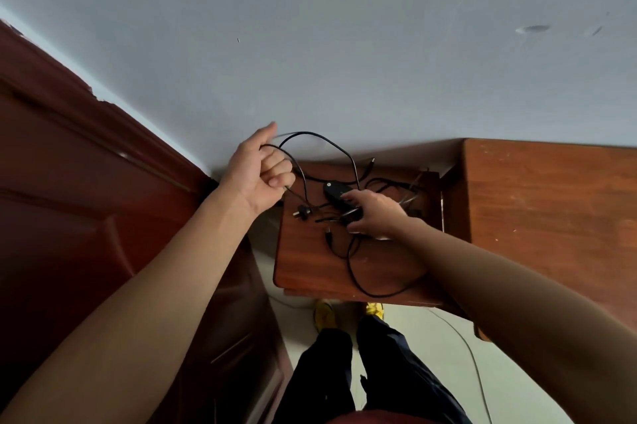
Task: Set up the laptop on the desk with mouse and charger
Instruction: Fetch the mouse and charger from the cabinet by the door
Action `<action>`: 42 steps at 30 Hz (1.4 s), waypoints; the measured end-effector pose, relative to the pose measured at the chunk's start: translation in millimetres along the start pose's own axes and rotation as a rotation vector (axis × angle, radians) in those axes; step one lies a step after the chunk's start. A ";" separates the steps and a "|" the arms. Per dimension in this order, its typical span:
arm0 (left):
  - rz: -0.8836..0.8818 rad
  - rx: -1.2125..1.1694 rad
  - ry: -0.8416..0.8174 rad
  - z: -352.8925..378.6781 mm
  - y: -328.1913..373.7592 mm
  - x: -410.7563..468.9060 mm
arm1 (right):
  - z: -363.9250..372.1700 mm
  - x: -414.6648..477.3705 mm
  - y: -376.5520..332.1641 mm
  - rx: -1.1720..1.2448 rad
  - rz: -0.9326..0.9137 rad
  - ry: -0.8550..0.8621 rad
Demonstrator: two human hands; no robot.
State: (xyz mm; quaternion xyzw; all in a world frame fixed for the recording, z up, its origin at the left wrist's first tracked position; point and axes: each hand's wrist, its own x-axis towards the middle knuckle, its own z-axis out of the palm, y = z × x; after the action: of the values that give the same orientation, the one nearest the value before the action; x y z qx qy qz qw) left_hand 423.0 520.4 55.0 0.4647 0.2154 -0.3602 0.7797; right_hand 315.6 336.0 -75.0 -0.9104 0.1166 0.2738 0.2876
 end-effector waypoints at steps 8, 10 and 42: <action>0.139 0.076 -0.100 18.6 54.3 -43.5 | 42.9 25.6 -39.5 -0.013 0.017 -0.061; 0.185 0.079 -0.052 9.5 65.9 -48.8 | 32.2 25.8 -30.5 0.002 0.080 -0.002; 0.416 0.901 0.263 -29.7 -10.0 26.1 | -165.9 -47.8 -32.9 0.428 -0.143 -0.163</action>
State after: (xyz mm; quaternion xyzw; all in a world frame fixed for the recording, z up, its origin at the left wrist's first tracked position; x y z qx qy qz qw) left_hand 432.2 534.0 17.7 0.8289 0.0380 -0.1929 0.5237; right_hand 360.0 267.7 80.7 -0.8093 0.0837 0.2945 0.5013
